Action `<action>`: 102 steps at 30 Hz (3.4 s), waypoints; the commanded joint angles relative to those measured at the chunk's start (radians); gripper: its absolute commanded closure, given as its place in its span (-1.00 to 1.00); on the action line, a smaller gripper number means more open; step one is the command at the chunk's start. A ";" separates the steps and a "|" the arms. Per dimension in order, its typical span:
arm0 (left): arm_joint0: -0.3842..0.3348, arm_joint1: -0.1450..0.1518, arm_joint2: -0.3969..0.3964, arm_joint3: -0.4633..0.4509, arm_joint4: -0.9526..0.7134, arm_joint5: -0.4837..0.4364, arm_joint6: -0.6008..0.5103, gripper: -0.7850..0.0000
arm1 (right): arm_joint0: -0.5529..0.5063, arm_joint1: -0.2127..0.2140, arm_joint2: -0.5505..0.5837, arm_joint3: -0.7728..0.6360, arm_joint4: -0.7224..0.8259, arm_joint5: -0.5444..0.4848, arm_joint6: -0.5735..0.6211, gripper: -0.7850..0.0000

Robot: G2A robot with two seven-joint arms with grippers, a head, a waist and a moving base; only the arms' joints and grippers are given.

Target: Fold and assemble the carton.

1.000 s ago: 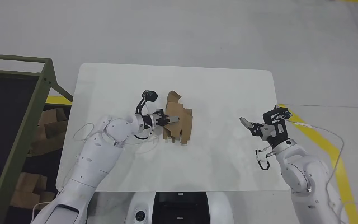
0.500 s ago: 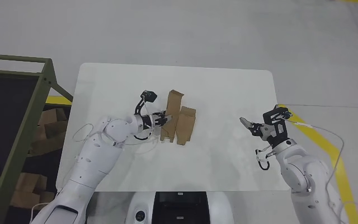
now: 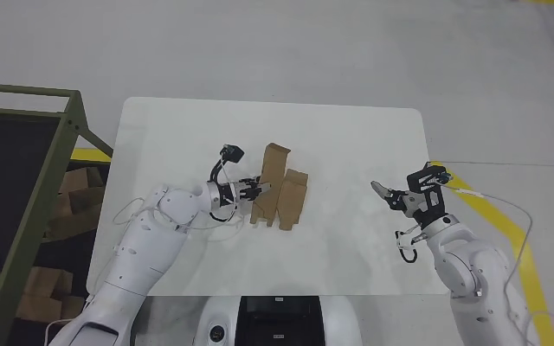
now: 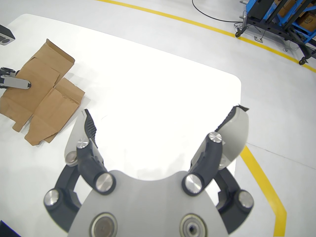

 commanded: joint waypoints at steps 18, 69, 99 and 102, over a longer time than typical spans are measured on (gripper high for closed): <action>-0.024 -0.003 -0.001 0.069 -0.227 -0.084 -0.036 1.00 | 0.000 0.000 0.000 0.000 0.000 0.000 0.000 -1.00; 0.042 0.042 -0.149 0.008 -0.645 -0.309 -0.198 1.00 | 0.134 -0.004 -0.129 0.151 0.204 -0.236 0.023 -1.00; 0.085 0.074 -0.126 -0.008 -0.702 -0.432 -0.195 1.00 | 0.384 0.003 -0.262 0.417 1.037 -0.538 0.427 -1.00; 0.085 0.074 -0.126 -0.008 -0.702 -0.432 -0.195 1.00 | 0.384 0.003 -0.262 0.417 1.037 -0.538 0.427 -1.00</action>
